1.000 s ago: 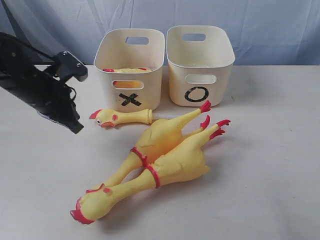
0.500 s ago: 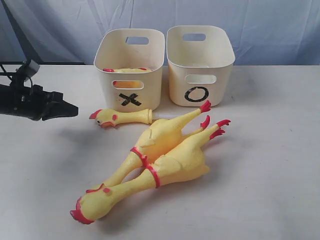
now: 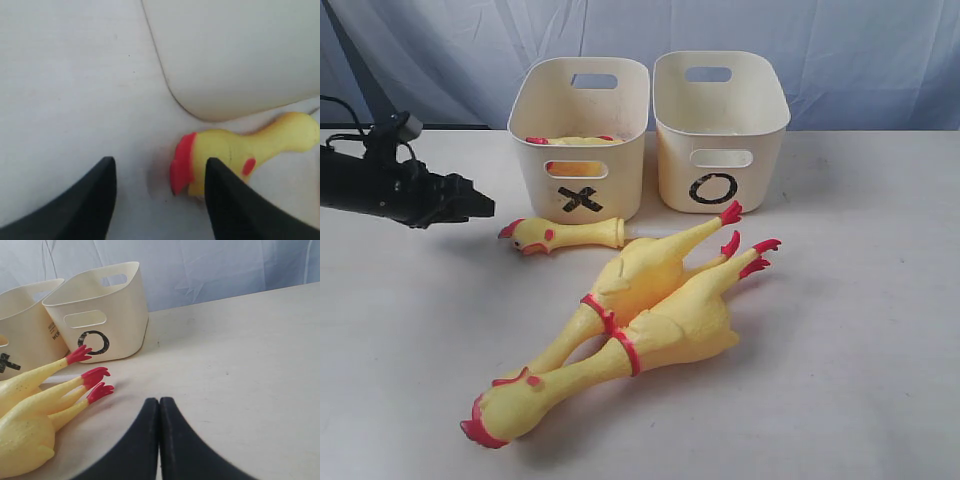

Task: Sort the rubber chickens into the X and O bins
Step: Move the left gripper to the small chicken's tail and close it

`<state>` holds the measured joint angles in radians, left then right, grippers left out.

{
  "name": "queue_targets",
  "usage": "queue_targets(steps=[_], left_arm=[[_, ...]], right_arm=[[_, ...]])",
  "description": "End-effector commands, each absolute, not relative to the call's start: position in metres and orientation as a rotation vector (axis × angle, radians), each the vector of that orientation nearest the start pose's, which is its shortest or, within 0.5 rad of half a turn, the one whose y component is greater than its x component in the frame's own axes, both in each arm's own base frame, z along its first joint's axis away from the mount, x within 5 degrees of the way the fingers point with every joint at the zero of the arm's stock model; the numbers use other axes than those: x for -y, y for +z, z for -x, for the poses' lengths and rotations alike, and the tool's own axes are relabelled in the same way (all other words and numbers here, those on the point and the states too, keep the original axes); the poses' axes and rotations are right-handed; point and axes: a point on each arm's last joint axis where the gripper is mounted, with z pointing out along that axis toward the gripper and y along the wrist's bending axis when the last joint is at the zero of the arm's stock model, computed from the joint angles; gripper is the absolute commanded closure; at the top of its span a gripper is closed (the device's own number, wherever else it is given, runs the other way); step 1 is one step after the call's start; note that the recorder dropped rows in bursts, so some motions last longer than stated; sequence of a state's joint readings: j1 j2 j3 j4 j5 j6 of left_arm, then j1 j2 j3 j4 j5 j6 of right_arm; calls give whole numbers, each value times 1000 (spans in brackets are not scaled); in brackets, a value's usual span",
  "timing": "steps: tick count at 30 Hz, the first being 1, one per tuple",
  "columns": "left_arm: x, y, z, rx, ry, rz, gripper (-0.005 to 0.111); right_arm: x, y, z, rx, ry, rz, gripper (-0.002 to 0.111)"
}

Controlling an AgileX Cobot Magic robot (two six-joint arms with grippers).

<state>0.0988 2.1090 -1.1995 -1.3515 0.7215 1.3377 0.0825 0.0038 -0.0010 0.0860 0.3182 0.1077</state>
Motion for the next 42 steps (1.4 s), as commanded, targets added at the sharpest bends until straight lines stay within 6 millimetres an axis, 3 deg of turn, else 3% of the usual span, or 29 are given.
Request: queue_targets(steps=[1,9,19,28,33,42], left_arm=[[28,112,-408,-2457,-738,-204,55],[37,92,-411,-2492,-935,-174,55],[38,89,-412,-2496,-947,-180,55],[51,89,-413,-2497,-955,-224,55],[55,79,-413,-2517,-1063,-199,55],[57,73,-411,-2528,-1101,-203,55]], right_arm=[[-7,185,-54,-1795,218,-73,109],[-7,185,-54,-1795,218,-73,109],[-7,185,-54,-1795,220,-75,109],[-7,185,-54,-1795,220,-75,109],[-7,185,-54,-1795,220,-75,109],[-7,185,-54,-1795,220,-75,109]])
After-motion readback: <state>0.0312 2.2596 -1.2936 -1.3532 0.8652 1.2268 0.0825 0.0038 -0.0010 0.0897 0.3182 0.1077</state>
